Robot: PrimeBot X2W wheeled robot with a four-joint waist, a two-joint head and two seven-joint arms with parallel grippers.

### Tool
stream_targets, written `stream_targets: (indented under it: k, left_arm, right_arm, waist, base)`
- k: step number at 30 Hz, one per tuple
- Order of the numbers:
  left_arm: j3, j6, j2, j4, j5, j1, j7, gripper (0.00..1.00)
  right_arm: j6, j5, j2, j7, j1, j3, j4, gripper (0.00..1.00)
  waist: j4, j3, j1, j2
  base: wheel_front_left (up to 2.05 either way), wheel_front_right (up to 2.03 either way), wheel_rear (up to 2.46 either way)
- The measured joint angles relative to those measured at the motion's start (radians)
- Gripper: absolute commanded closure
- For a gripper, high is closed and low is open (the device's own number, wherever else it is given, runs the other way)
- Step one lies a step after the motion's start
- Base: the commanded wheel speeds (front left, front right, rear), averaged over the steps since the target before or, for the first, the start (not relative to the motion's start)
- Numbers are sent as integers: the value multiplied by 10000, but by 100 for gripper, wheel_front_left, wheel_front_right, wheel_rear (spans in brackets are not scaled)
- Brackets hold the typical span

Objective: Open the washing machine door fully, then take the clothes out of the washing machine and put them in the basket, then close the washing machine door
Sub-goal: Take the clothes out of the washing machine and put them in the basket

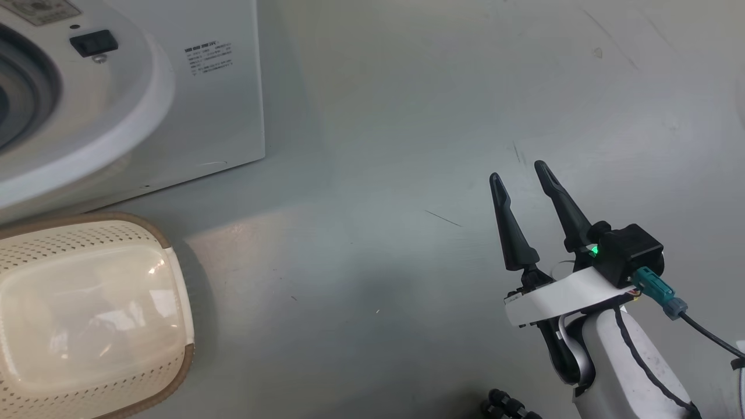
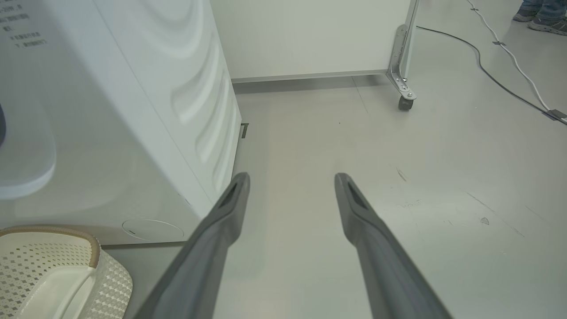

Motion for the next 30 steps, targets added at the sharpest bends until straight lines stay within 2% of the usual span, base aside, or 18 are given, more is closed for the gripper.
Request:
stream_targets:
  k: [5,14,24,30]
  left_arm:
    - [-31,-58,-249,138,-96,-5,-543,100]
    - [-213,-520,-857,320,-136,2,-1749,100]
    - [-410,-1014,-1624,453,-240,464,-3131,100]
    - [-637,-1246,-1889,569,-236,1063,-3824,100]
  right_arm:
    - [2,-73,2,0,-16,-102,59,0]
    - [4,-94,-2,0,-18,-395,182,0]
    - [79,-194,-198,0,47,-681,384,0]
    - [81,-215,-313,0,366,-848,472,0]
  waist:
    - [148,-226,0,0]
    - [524,-852,0,0]
    - [1229,-1688,0,0]
    - [1716,-2252,0,0]
  base:
    - [0,0,0]
    - [0,0,0]
    - [0,0,0]
    - [0,0,0]
